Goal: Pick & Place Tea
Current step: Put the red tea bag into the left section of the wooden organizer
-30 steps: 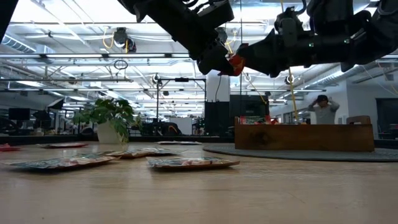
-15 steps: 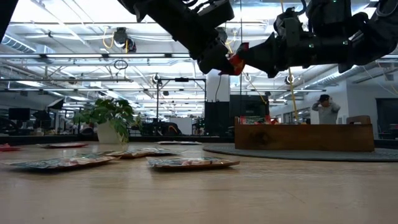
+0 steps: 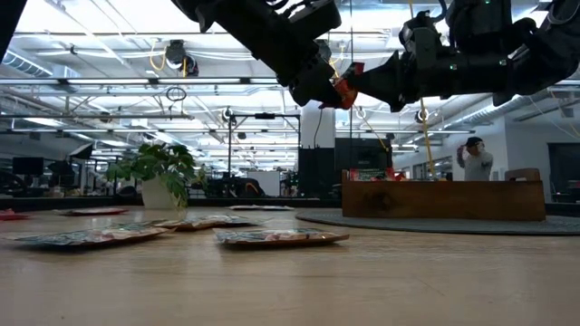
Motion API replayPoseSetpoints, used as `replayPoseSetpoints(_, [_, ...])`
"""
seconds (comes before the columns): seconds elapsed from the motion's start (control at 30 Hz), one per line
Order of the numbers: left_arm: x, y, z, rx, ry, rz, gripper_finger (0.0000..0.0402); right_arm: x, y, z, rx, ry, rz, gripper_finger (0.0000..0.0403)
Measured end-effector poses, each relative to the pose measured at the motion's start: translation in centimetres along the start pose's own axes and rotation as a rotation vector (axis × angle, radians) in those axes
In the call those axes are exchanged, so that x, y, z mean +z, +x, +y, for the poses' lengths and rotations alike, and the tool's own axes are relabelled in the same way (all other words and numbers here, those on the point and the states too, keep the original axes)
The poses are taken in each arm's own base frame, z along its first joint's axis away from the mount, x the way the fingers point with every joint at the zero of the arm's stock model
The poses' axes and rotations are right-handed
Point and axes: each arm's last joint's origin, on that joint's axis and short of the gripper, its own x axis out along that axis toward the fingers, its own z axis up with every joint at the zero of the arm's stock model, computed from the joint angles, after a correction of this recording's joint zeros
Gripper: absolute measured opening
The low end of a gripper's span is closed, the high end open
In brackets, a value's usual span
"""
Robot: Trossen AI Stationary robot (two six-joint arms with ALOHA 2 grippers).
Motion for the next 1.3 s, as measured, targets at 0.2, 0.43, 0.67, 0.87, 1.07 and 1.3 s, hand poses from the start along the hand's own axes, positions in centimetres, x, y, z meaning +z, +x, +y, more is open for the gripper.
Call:
replayPoseSetpoints(0.2, [0.0,0.0,0.0,0.0,-0.001,0.0,0.0045,0.0,0.0,0.0,0.0,0.0,0.0,0.0])
replayPoseSetpoints(0.43, [0.1,0.0,0.0,0.002,-0.015,-0.004,0.005,0.0,0.0,0.0,0.0,-0.005,0.0,0.0])
replayPoseSetpoints(0.67, [0.1,0.0,0.2,0.016,-0.098,-0.01,0.0138,0.0,0.0,0.0,0.002,-0.005,0.003,0.0])
replayPoseSetpoints(0.87, [0.1,0.0,0.2,0.034,-0.102,-0.004,0.0215,-0.1,0.0,0.0,0.001,-0.005,0.005,0.0])
replayPoseSetpoints(1.07, [0.3,-0.6,-0.2,0.021,-0.099,0.002,0.0249,0.0,0.0,0.0,0.001,-0.006,0.004,0.0])
replayPoseSetpoints(1.3, [1.3,-2.8,0.6,0.043,-0.079,0.005,0.0259,-0.1,0.0,0.0,-0.002,-0.009,0.007,0.0])
